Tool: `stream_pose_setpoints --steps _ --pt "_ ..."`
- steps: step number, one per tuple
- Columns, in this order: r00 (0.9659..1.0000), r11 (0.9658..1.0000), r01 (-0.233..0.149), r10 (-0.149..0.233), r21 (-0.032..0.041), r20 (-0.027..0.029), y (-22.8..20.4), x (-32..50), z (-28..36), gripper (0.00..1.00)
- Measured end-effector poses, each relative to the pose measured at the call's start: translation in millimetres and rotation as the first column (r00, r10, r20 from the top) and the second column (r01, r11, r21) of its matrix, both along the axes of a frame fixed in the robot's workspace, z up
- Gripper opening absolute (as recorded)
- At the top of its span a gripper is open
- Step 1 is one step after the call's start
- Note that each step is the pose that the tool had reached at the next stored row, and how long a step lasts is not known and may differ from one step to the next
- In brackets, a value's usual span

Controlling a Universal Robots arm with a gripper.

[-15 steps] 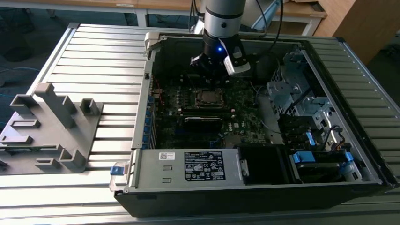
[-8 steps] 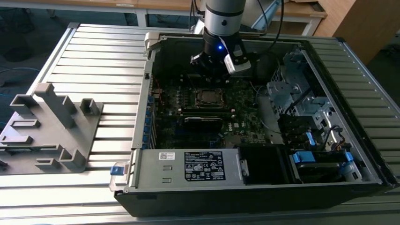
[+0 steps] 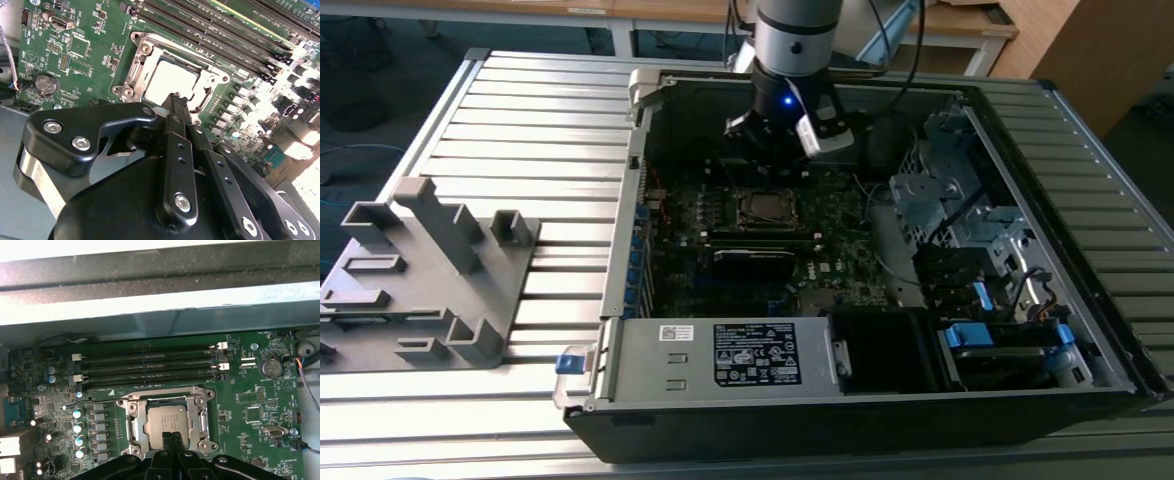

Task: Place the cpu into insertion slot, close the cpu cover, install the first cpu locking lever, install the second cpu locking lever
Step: 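Install the first cpu locking lever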

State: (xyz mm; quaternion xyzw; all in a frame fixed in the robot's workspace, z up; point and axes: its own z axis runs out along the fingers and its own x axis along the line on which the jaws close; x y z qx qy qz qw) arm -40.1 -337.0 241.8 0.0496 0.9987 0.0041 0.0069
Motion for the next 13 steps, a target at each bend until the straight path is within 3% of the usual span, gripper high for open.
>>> stream_pose_setpoints --steps 13 --pt "1.0000 1.0000 0.000 0.000 0.0000 0.0000 0.0 -10.3 0.0 0.11"
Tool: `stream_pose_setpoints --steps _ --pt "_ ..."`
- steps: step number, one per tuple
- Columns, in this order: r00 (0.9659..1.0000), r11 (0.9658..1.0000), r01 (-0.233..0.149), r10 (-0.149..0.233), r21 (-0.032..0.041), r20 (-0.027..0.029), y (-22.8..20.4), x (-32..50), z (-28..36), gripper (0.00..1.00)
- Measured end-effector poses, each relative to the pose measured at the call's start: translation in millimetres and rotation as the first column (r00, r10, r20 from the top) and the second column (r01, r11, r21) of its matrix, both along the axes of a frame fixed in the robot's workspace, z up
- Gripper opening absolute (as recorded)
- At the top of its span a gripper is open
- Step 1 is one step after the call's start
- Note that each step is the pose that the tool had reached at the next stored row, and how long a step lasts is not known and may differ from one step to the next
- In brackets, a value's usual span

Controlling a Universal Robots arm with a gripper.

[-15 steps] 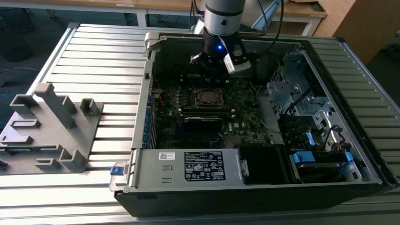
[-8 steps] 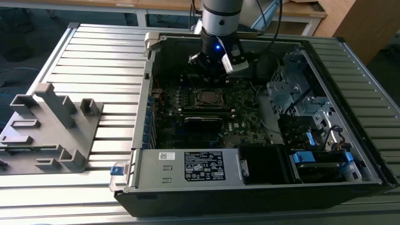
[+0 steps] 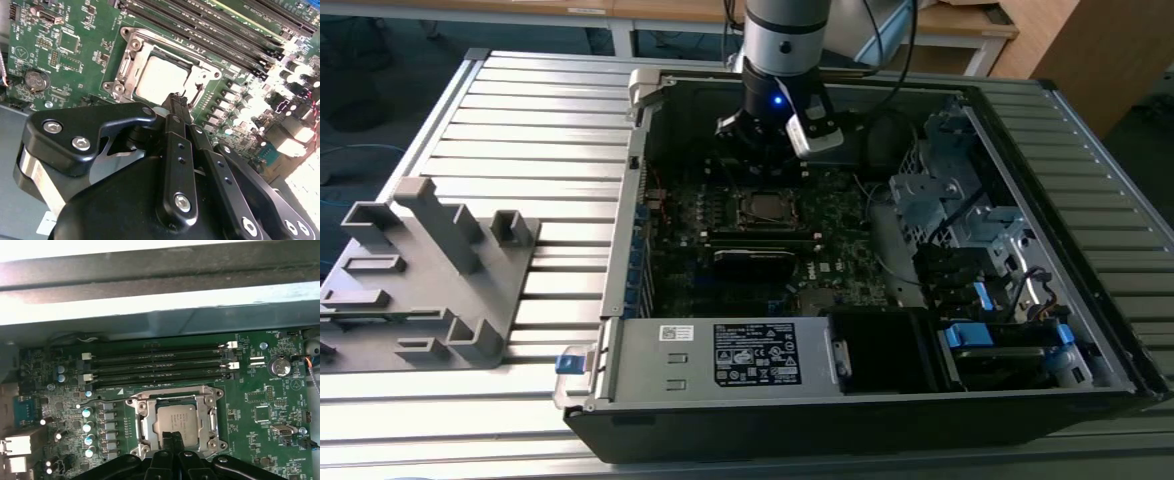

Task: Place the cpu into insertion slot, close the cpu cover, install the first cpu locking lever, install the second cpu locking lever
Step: 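Install the first cpu locking lever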

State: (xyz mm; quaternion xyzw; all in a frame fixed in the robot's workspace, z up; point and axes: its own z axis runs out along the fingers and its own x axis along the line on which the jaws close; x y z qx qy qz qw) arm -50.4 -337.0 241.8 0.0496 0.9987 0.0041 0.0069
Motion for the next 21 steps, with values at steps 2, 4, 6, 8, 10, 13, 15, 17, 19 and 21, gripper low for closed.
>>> stream_pose_setpoints --steps 2,4,6,8,10,13,15,17,19,21 --pt "1.0000 1.0000 0.000 0.000 0.0000 0.0000 0.0 -2.0 0.0 0.11" --pt "1.0000 1.0000 0.000 0.000 0.0000 0.0000 0.0 -2.1 0.0 0.11" --pt "1.0000 1.0000 0.000 0.000 0.0000 0.0000 0.0 -2.1 0.0 0.11" --pt "1.0000 1.0000 0.000 0.000 0.0000 0.0000 0.0 -2.2 0.0 0.11" --pt "1.0000 1.0000 0.000 0.000 0.0000 0.0000 0.0 -2.2 0.0 0.11" --pt "1.0000 1.0000 0.000 0.000 0.0001 0.0000 0.0 -2.9 0.0 0.11" --pt "1.0000 1.0000 0.000 0.000 0.0001 0.0001 0.0 -4.1 0.0 0.11" --pt "1.0000 1.0000 0.000 0.000 0.0000 0.0000 0.0 -5.8 0.0 0.11" --pt "1.0000 1.0000 0.000 0.000 0.0000 0.0000 0.0 -7.9 0.0 0.11" --pt "1.0000 1.0000 0.000 0.000 0.0000 0.0000 0.0 -10.2 -0.1 0.11"
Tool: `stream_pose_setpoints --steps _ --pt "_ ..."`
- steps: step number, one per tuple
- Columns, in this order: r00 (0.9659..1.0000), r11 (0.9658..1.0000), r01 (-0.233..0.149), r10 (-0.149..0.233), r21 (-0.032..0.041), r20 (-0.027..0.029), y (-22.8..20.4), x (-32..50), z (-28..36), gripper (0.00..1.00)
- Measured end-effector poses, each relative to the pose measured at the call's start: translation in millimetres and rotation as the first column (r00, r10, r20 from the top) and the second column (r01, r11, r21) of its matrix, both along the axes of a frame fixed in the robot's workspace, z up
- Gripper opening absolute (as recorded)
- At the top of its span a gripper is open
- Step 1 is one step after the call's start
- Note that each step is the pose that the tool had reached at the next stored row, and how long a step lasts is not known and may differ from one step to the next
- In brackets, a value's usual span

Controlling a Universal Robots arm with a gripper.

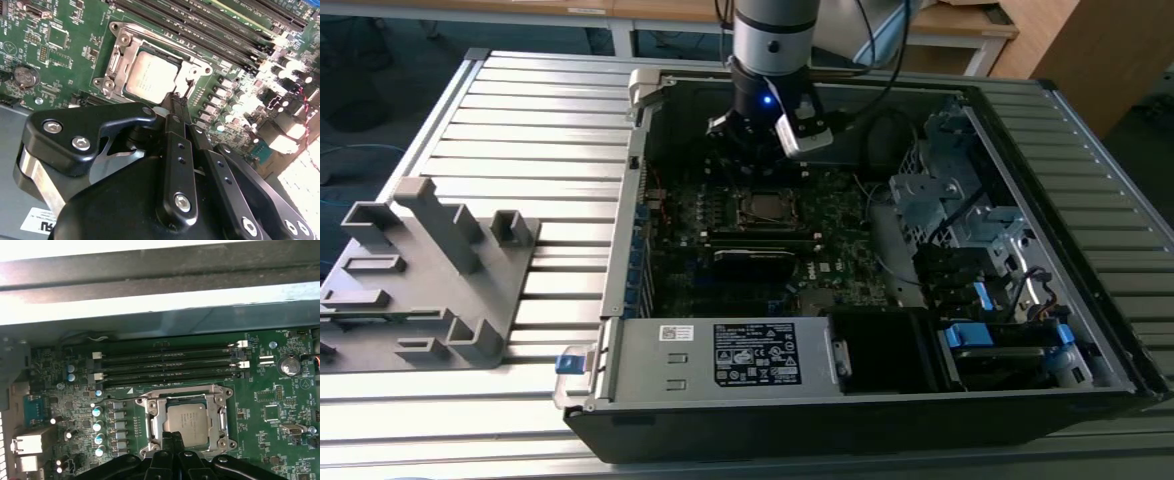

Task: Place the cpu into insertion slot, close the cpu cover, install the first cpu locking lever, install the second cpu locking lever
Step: 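Install the first cpu locking lever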

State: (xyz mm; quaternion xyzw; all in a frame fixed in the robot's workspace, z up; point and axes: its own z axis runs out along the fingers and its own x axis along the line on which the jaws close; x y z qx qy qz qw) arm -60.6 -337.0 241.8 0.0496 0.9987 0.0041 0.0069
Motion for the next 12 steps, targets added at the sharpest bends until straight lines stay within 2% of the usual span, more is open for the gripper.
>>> stream_pose_setpoints --steps 4,12 --pt "1.0000 1.0000 0.000 0.000 0.0000 0.0000 0.0 -2.8 1.3 0.11" --pt "1.0000 1.0000 0.000 0.000 -0.0001 -0.0022 0.0 -2.9 1.4 0.11"
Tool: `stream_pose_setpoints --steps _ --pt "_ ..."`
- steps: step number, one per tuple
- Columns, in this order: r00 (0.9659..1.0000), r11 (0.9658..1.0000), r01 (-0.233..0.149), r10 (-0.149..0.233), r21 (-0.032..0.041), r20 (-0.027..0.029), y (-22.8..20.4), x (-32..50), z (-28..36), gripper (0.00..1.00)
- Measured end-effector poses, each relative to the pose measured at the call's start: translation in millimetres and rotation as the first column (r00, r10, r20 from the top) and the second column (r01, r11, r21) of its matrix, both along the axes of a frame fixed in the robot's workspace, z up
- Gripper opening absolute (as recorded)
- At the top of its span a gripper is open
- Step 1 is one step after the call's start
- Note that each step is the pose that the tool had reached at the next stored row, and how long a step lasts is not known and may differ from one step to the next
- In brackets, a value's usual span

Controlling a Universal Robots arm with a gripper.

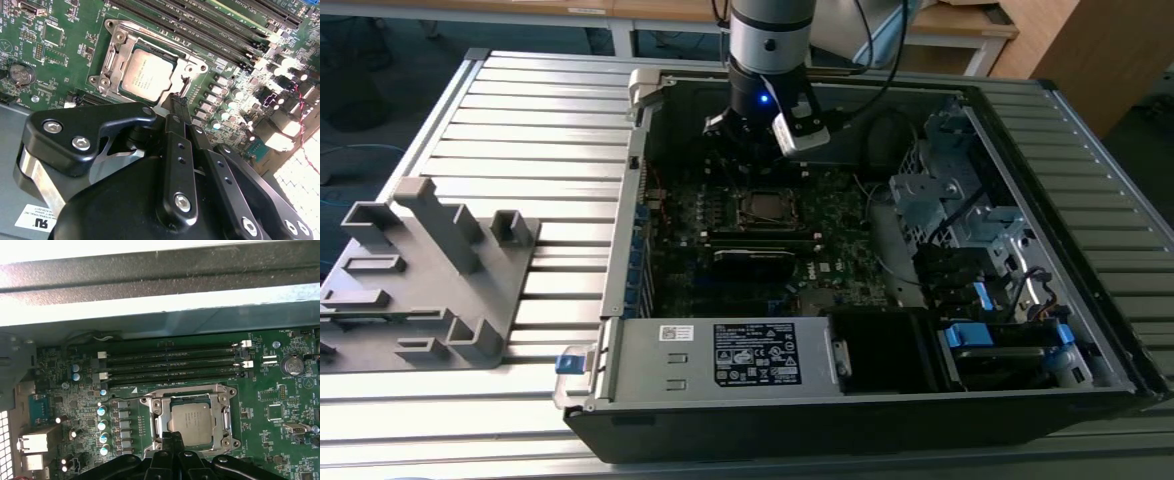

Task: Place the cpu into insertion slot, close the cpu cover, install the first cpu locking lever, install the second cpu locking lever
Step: 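Install the first cpu locking lever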

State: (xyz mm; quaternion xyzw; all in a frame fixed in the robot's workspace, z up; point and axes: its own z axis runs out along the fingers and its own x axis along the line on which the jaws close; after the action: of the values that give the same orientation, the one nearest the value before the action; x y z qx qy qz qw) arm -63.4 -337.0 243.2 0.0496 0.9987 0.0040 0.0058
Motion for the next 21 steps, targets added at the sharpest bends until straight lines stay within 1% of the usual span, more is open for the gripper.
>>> stream_pose_setpoints --steps 2,4,11,18,21 --pt "1.0000 1.0000 0.000 0.000 0.0001 -0.0007 0.0 0.0 0.0 0.11" --pt "1.0000 1.0000 0.000 0.000 0.0001 -0.0046 0.0 0.0 0.0 0.11" --pt "1.0000 1.0000 0.000 0.000 0.0001 -0.0052 0.0 0.0 1.1 0.11" --pt "1.0000 1.0000 0.000 0.000 0.0001 -0.0053 0.0 0.0 7.4 0.11" --pt "1.0000 1.0000 0.000 0.000 0.0005 -0.0050 0.0 0.0 7.6 0.11"
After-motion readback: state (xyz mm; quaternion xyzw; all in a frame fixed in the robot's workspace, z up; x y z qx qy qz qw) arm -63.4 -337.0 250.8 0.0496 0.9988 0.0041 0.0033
